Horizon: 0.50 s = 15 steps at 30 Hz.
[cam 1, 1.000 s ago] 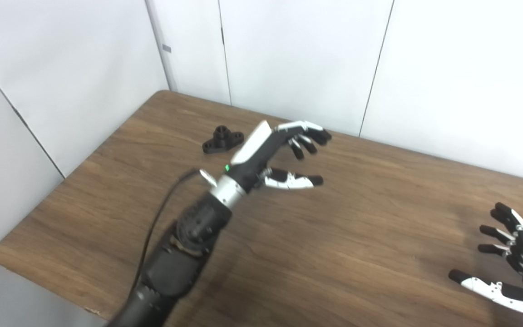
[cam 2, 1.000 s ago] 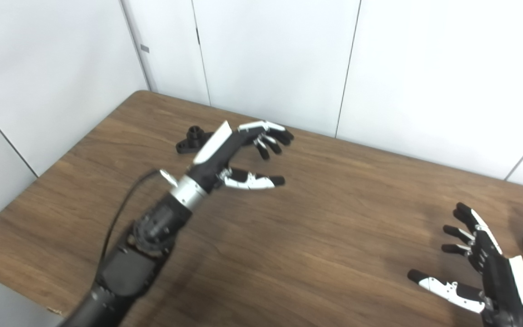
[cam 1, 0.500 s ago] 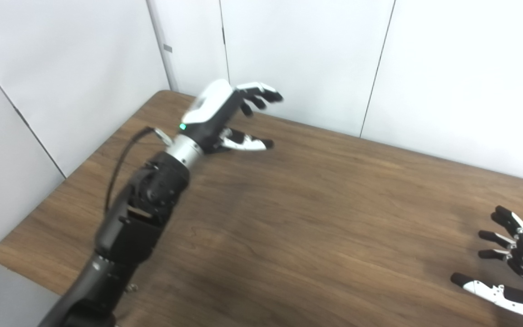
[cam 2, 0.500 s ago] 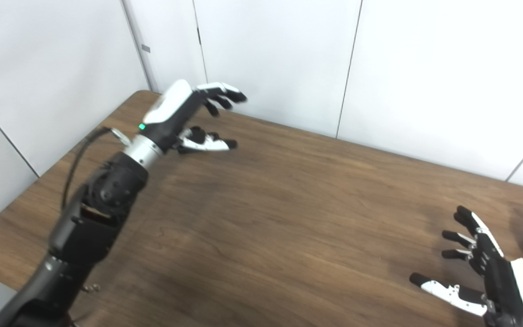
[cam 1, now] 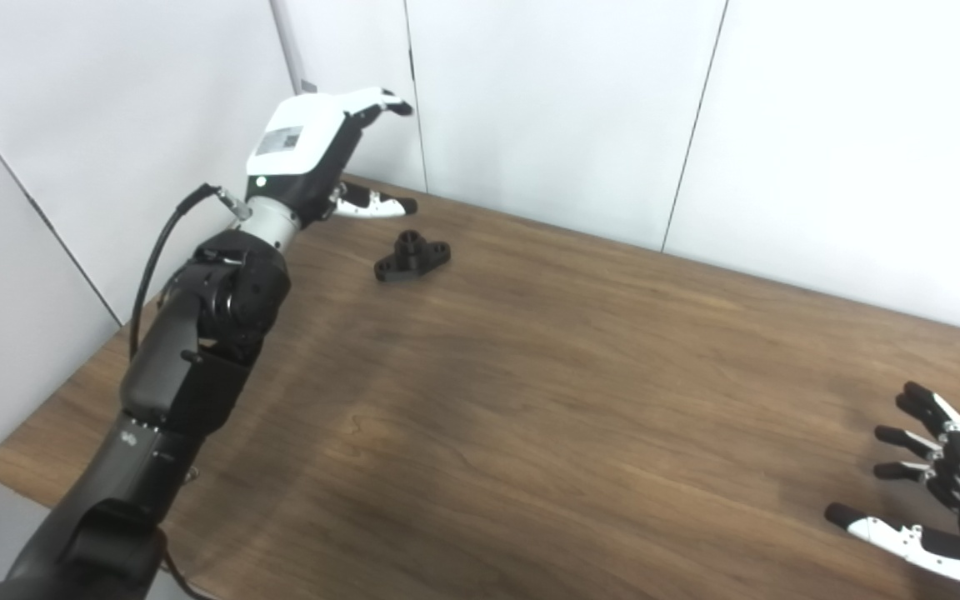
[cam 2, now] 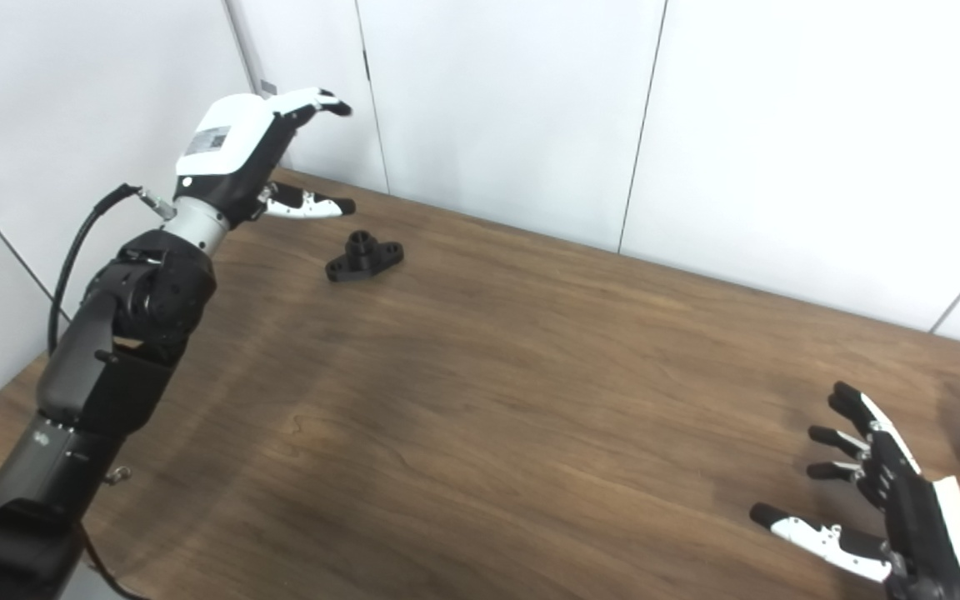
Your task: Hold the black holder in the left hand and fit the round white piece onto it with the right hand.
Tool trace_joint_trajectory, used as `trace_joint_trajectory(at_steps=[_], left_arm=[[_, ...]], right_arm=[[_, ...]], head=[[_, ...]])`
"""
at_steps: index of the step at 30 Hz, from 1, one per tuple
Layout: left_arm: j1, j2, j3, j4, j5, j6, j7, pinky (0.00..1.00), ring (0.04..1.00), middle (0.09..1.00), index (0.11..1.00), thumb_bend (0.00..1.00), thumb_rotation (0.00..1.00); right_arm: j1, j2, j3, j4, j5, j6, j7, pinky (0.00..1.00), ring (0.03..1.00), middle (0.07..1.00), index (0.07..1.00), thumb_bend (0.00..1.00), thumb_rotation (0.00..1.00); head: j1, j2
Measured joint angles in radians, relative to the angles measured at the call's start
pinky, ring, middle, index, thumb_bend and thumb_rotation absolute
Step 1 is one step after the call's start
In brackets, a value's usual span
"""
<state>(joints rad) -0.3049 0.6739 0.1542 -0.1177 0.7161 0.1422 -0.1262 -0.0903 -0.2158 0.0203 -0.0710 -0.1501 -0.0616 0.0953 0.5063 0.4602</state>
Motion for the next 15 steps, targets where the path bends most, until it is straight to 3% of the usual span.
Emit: trace_joint_trajectory(at_steps=[5,10,15], left_arm=[[0.000,0.037,-0.015,0.041,0.043,0.069,-0.033,0.84,0.988,0.974,0.885,0.89,0.28],[0.000,0.053,-0.019,0.051,0.052,0.153,-0.079,0.98,1.000,1.000,0.915,0.95,0.33],[-0.002,0.060,-0.043,0.069,0.052,0.208,-0.131,1.00,1.000,1.000,0.922,1.00,0.41]], right_arm=[[0.000,0.000,0.000,0.000,-0.006,-0.003,0.000,0.58,0.771,0.891,0.887,0.70,0.03],[0.000,0.000,0.000,0.000,-0.022,-0.018,0.000,0.59,0.779,0.907,0.891,0.71,0.02],[0.000,0.000,-0.001,0.004,-0.030,-0.030,-0.001,0.59,0.778,0.927,0.899,0.70,0.03]], head=[[0.000,0.000],[-0.002,0.000],[-0.005,0.000]])
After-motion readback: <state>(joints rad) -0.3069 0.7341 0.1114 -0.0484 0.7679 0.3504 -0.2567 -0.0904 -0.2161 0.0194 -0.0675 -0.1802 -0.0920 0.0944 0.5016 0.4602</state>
